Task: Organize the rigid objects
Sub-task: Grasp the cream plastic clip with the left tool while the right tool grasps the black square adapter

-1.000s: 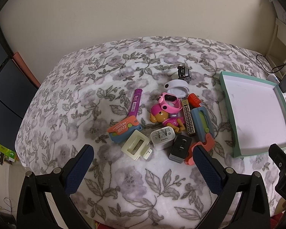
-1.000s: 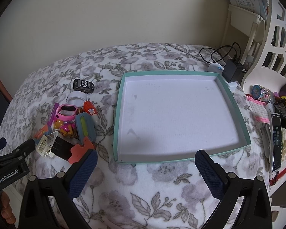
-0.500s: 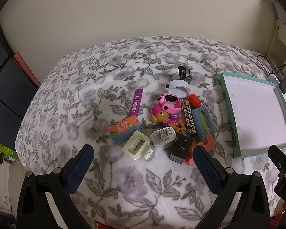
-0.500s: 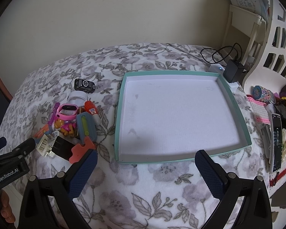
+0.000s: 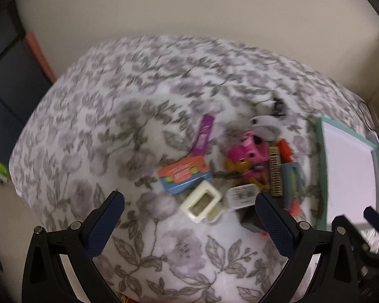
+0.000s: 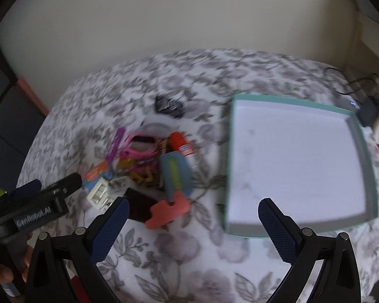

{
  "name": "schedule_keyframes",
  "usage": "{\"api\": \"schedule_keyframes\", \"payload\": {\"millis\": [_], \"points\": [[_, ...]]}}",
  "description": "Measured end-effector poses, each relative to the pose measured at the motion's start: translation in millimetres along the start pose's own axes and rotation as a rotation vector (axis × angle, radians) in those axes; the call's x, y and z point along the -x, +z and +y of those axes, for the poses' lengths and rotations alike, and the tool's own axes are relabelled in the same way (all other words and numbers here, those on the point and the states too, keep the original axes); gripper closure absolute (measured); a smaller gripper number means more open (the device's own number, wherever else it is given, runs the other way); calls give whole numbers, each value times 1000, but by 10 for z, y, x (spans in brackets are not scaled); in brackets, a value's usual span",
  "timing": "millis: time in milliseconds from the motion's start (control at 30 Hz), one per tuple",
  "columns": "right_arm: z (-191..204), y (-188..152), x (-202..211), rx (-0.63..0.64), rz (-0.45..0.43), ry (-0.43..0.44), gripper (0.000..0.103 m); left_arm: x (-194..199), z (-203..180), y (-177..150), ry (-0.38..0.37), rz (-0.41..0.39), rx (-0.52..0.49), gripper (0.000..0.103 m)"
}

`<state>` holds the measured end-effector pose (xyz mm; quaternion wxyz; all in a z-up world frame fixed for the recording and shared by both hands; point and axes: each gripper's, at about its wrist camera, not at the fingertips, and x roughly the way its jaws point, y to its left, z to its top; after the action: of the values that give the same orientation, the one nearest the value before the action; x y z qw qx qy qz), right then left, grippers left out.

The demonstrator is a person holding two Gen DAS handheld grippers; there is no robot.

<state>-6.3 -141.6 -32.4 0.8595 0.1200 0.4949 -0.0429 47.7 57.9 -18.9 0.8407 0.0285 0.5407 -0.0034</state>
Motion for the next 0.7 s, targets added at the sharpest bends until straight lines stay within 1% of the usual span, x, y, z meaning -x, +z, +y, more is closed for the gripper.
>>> {"api": "schedule_keyframes", "payload": {"millis": [100, 200, 367, 533, 700], "points": [[171, -9, -171, 45, 49, 23, 0, -166, 139, -16, 0, 62, 64, 0], [312, -22, -312, 83, 74, 38, 0, -295, 237, -34, 0, 110, 116, 0], [471, -45, -541, 110, 122, 70, 1, -477, 314, -52, 8, 170, 170, 0], [523, -46, -674, 89, 144, 98, 11, -665, 350, -52, -4, 218, 204, 0], [553, -48, -709, 75, 143, 115, 20, -807, 328, -50, 0, 246, 203, 0]]}}
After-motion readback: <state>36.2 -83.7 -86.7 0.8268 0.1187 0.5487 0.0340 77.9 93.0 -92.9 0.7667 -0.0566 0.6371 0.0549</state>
